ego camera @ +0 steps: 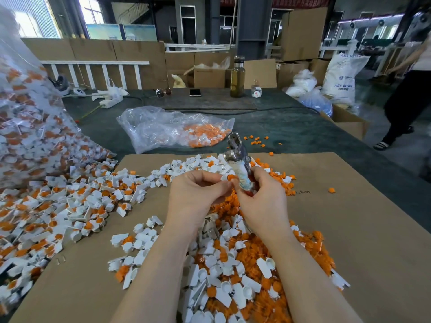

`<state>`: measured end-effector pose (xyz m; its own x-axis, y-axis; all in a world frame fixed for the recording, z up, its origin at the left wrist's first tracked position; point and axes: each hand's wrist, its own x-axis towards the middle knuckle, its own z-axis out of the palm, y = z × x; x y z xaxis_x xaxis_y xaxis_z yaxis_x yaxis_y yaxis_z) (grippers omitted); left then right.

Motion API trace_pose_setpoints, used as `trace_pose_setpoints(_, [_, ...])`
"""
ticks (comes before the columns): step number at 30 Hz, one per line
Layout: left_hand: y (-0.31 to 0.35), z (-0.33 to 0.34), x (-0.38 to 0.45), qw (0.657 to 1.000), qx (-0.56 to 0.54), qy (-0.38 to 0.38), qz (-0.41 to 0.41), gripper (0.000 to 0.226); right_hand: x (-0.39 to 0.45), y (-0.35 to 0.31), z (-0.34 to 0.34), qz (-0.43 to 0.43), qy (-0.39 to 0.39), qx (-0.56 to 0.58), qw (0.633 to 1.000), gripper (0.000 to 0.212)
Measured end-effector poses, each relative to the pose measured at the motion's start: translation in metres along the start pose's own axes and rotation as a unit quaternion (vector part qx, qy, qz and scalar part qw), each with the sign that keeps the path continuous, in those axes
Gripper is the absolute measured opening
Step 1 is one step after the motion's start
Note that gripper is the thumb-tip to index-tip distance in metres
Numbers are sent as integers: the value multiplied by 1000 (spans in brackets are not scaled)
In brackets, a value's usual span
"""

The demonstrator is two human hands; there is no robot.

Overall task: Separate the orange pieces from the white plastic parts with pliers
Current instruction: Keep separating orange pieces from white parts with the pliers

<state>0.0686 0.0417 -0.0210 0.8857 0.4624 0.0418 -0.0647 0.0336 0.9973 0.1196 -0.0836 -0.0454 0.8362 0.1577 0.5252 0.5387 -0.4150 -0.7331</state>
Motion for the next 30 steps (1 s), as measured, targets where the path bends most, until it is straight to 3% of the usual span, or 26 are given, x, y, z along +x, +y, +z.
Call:
trace_pose_setpoints(13, [-4, 1, 4, 994, 97, 42, 33, 12, 4, 1, -6, 41, -83, 41, 995, 9])
trace_pose_setpoints(26, [-1, -10, 5, 996, 60, 46, 57, 6, 6, -1, -29, 88, -266, 18, 960, 11])
trace_pose_setpoints(30, [0, -13, 6, 994, 68, 47, 73, 6, 6, -5, -30, 92, -292, -3, 952, 15])
